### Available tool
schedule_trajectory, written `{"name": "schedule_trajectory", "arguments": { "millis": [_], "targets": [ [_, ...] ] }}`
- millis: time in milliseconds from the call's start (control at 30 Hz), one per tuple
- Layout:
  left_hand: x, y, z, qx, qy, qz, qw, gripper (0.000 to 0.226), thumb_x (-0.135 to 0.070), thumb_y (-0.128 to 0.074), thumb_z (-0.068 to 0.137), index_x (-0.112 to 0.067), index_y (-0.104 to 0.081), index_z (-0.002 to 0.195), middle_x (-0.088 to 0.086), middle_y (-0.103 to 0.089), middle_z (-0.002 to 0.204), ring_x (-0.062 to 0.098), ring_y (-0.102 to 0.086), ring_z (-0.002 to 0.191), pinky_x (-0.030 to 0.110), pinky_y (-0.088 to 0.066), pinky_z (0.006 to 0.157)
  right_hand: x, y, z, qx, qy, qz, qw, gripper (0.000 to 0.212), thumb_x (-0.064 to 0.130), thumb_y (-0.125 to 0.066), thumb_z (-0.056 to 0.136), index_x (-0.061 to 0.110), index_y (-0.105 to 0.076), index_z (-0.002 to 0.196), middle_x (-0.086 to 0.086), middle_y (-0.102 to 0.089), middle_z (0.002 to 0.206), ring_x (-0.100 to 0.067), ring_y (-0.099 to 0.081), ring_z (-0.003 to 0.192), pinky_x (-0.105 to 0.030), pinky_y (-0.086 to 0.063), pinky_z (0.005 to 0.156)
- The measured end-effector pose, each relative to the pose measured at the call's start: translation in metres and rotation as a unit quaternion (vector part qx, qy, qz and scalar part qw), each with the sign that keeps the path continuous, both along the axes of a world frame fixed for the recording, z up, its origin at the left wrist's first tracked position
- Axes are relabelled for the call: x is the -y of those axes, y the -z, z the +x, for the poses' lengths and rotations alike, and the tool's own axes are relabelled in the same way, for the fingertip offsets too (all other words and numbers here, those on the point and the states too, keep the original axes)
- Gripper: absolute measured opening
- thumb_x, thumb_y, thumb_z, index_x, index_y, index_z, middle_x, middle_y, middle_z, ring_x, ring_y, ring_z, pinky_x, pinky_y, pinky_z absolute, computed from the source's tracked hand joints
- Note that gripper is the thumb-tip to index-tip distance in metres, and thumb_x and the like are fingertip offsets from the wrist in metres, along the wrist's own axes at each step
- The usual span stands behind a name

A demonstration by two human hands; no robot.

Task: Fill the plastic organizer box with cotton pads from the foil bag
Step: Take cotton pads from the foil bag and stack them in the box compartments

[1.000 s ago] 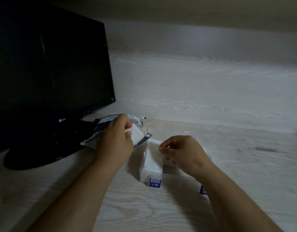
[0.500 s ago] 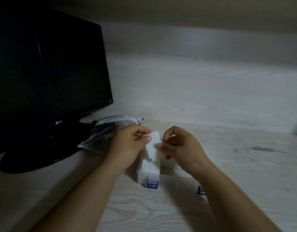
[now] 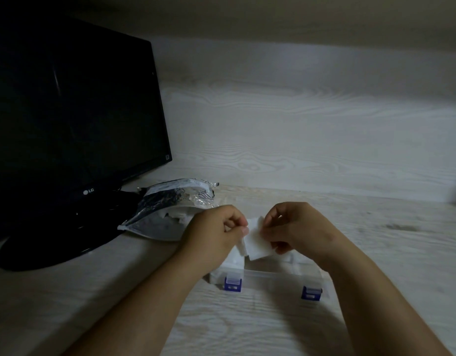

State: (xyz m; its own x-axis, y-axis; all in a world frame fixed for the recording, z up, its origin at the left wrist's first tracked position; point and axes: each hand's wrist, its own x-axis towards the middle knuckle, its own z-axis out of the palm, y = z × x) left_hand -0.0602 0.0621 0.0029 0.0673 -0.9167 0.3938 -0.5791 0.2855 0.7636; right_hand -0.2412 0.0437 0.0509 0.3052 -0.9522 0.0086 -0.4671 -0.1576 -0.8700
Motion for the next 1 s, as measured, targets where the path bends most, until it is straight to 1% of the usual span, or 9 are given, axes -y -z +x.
{"name": "schedule_trajectory", "arguments": {
  "millis": [100,233,333,433,567,700,833,900,1000],
  "targets": [
    [-0.003,-0.001,-0.005,0.087,0.020,-0.016,0.996,0.012,-0.027,-0.071,0.083,-0.039,-0.070,0.082,-0.020,-0.065,0.080,-0.001,-0.058,0.084,0.029,-0.053,0.080,0.000,-0.002,-0.005,-0.025,-0.008,0.041,0.999,0.008,-0.003,-0.073,0.078,0.002,-0.069,0.083,-0.010,-0.068,0.070,-0.018,-0.066,0.056,-0.027,-0.057,0.059],
    [-0.006,-0.002,-0.007,0.181,0.044,-0.060,0.981,0.013,-0.024,-0.068,0.084,-0.034,-0.074,0.091,-0.022,-0.065,0.082,0.005,-0.051,0.092,0.026,-0.044,0.084,0.000,-0.003,-0.006,-0.061,0.004,0.070,0.996,0.008,-0.004,-0.072,0.078,0.003,-0.071,0.081,-0.020,-0.071,0.076,-0.023,-0.069,0.059,-0.030,-0.060,0.061],
    [-0.006,0.000,-0.006,0.207,0.050,-0.064,0.975,0.015,-0.021,-0.068,0.081,-0.033,-0.074,0.087,-0.017,-0.069,0.083,0.002,-0.047,0.090,0.023,-0.042,0.084,-0.003,-0.002,-0.003,-0.082,-0.001,0.099,0.992,0.009,-0.007,-0.070,0.079,-0.001,-0.071,0.085,-0.018,-0.071,0.070,-0.023,-0.070,0.057,-0.028,-0.059,0.058],
    [-0.006,0.002,-0.005,0.225,0.053,-0.055,0.971,0.016,-0.021,-0.068,0.077,-0.034,-0.075,0.083,-0.014,-0.064,0.081,0.005,-0.049,0.092,0.023,-0.042,0.085,-0.004,-0.001,0.000,-0.095,-0.001,0.112,0.989,0.010,-0.009,-0.070,0.078,-0.002,-0.071,0.085,-0.016,-0.071,0.069,-0.025,-0.071,0.060,-0.030,-0.060,0.060],
    [-0.006,0.002,-0.005,0.231,0.044,-0.032,0.971,0.014,-0.023,-0.066,0.079,-0.030,-0.077,0.083,-0.009,-0.056,0.085,0.008,-0.051,0.094,0.025,-0.044,0.083,-0.004,0.001,0.004,-0.129,0.004,0.110,0.986,0.011,-0.007,-0.071,0.079,0.003,-0.073,0.080,-0.014,-0.071,0.073,-0.022,-0.071,0.059,-0.028,-0.060,0.058],
    [-0.007,0.001,-0.005,0.303,0.041,-0.039,0.951,0.018,-0.030,-0.059,0.084,-0.024,-0.076,0.087,-0.005,-0.056,0.090,0.012,-0.054,0.089,0.030,-0.046,0.078,-0.005,0.005,0.010,-0.160,0.007,0.097,0.982,0.019,-0.008,-0.071,0.077,0.011,-0.076,0.075,-0.011,-0.070,0.074,-0.019,-0.068,0.056,-0.025,-0.059,0.055],
    [-0.005,0.001,-0.002,0.354,0.055,-0.058,0.932,0.022,-0.031,-0.053,0.083,-0.022,-0.074,0.085,-0.004,-0.055,0.087,0.014,-0.054,0.086,0.030,-0.043,0.073,-0.003,0.012,0.014,-0.223,0.001,0.046,0.974,0.023,0.003,-0.073,0.076,0.022,-0.079,0.087,-0.001,-0.068,0.078,-0.018,-0.068,0.073,-0.026,-0.060,0.072],
    [-0.003,0.003,0.000,0.377,0.066,-0.056,0.922,0.025,-0.031,-0.048,0.083,-0.019,-0.069,0.078,-0.007,-0.050,0.086,0.013,-0.049,0.086,0.028,-0.033,0.070,-0.002,0.012,0.016,-0.267,-0.017,0.027,0.963,0.024,0.011,-0.073,0.078,0.025,-0.078,0.097,0.003,-0.066,0.080,-0.015,-0.063,0.077,-0.024,-0.056,0.079],
    [-0.002,0.007,0.002,0.388,0.078,-0.047,0.917,0.025,-0.034,-0.047,0.085,-0.021,-0.063,0.071,-0.011,-0.039,0.084,0.011,-0.039,0.087,0.028,-0.019,0.072,0.001,0.015,0.020,-0.322,-0.021,0.019,0.946,0.026,0.023,-0.072,0.080,0.022,-0.075,0.106,-0.002,-0.071,0.102,-0.018,-0.066,0.092,-0.031,-0.054,0.090]
  ]
}}
